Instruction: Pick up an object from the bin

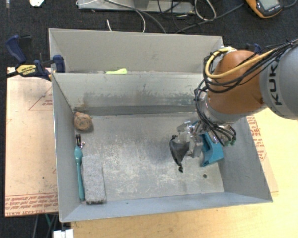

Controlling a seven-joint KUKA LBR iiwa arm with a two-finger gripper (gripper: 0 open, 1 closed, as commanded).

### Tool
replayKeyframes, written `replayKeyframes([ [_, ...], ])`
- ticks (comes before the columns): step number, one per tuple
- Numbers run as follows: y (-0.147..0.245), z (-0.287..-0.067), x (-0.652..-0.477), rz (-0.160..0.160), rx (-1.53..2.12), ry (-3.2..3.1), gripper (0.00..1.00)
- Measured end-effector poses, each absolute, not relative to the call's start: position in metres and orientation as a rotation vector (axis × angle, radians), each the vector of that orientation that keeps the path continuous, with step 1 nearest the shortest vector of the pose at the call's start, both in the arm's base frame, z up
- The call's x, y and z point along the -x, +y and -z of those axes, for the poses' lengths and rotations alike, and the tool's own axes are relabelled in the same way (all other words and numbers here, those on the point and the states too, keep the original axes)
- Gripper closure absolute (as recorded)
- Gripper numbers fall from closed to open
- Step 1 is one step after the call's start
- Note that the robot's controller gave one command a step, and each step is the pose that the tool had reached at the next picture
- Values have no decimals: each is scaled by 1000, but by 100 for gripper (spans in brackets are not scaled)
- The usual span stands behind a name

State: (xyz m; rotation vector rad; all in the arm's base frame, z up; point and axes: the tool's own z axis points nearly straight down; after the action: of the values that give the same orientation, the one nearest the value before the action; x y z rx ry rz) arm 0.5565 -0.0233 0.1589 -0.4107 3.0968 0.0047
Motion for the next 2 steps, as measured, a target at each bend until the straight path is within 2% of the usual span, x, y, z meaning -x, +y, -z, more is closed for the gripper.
replayKeyframes([
  [2, -22, -180, -557, -6, 408, 3095, 100],
])
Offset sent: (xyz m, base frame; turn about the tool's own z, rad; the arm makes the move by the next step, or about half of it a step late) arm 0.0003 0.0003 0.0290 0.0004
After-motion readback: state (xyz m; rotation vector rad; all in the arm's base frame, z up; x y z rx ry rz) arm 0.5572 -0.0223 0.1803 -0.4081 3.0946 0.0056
